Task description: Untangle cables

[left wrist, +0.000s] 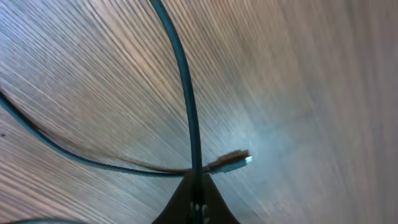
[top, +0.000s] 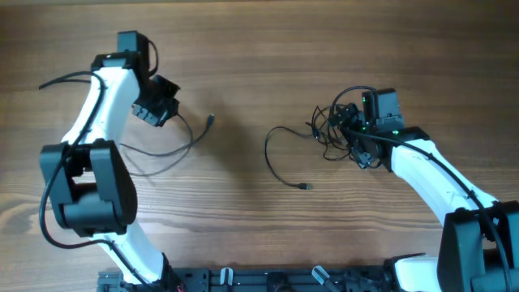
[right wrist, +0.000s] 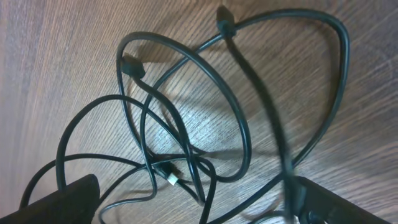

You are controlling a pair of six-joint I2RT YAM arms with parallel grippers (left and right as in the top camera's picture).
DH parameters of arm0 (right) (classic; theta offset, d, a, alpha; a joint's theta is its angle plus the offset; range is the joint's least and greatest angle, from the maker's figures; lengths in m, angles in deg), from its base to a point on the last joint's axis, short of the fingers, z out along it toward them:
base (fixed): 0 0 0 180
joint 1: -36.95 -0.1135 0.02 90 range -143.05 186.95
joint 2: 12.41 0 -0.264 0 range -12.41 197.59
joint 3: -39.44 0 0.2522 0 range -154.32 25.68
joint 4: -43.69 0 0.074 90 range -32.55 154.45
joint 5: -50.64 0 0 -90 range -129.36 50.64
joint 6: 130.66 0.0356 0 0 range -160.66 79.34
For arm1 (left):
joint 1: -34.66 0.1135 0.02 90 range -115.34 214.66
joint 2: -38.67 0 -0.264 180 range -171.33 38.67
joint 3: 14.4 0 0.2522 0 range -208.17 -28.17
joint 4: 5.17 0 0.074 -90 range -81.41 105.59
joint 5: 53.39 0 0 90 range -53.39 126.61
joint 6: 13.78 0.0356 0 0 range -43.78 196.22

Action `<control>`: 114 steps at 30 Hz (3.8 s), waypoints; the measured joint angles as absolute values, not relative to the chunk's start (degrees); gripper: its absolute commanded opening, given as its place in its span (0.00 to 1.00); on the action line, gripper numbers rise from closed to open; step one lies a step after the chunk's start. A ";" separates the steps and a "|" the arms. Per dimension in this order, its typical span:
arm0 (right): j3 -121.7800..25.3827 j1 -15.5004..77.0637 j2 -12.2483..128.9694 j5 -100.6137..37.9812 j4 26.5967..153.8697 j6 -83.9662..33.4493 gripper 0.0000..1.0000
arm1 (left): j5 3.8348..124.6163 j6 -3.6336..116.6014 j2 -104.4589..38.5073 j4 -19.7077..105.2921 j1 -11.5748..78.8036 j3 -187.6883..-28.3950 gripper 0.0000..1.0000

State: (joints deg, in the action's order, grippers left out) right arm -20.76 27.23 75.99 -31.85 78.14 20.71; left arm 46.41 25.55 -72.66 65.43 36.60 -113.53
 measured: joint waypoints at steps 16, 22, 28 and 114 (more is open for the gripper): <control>-20.76 27.23 75.99 -31.85 77.94 11.48 1.00 | 38.00 81.32 -73.86 71.13 28.71 -110.21 0.68; -20.76 27.23 75.99 -31.85 77.61 11.48 1.00 | 39.11 92.12 -73.99 61.86 28.71 -100.72 0.47; -20.76 27.23 75.99 -31.87 77.70 11.48 1.00 | 37.89 95.68 -71.32 55.33 28.93 -95.61 0.04; -20.47 27.56 71.66 0.32 64.78 -32.71 0.73 | 45.01 23.67 -75.85 53.21 2.30 -119.34 0.04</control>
